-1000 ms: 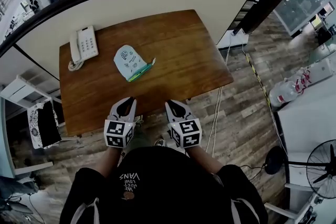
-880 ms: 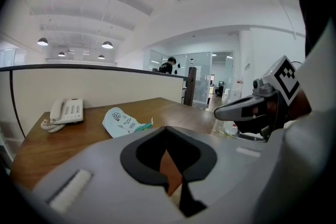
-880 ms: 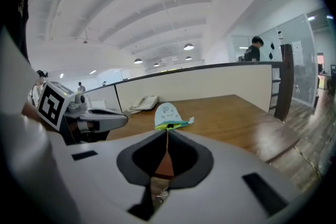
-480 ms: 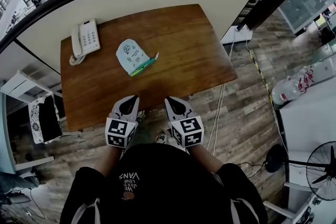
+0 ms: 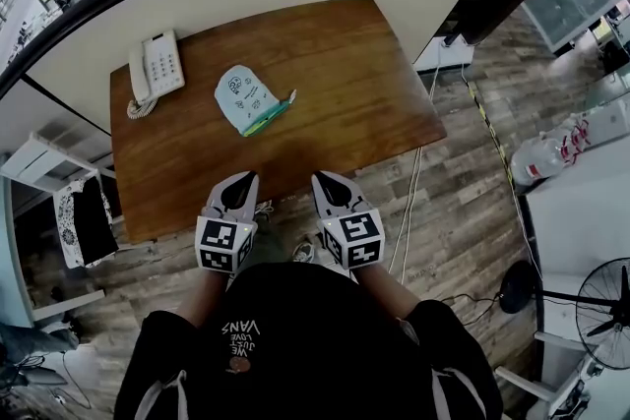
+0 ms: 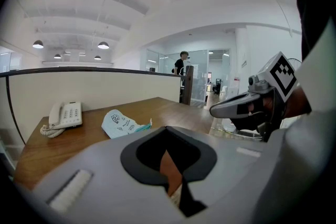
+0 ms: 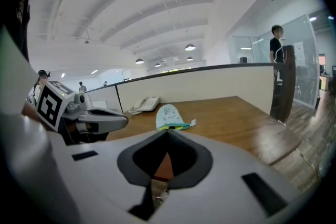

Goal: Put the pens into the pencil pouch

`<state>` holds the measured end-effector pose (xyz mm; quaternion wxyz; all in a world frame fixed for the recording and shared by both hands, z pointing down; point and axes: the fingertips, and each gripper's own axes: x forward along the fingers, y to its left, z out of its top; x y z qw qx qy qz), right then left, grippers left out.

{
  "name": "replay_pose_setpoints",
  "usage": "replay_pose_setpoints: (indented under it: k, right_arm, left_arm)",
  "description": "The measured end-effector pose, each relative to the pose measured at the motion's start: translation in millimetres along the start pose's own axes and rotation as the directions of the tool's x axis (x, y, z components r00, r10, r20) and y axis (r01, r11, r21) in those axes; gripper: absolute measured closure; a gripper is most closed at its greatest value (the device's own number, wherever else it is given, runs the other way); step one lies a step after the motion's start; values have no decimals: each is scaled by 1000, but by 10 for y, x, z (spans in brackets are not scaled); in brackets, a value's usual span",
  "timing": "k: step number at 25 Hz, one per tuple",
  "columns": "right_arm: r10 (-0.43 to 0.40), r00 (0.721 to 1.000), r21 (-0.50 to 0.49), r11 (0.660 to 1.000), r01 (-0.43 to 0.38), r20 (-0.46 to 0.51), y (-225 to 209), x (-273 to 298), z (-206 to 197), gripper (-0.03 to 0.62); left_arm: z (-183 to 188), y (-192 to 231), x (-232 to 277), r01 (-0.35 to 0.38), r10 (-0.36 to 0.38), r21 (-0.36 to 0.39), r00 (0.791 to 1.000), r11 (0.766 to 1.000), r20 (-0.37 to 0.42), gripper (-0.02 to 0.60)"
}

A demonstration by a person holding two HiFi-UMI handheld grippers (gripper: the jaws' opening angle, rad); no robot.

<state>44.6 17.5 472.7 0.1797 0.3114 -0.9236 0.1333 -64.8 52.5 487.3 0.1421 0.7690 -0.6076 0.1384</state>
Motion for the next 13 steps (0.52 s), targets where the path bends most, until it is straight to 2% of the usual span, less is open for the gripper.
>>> replay_pose_setpoints:
  k: [13]
  right_arm:
    - [-9,1000,4,1000,9,-6,-66,41,3,582]
  left_arm:
    - [43,14,72,6,-6,-22,1000,1000,4,571]
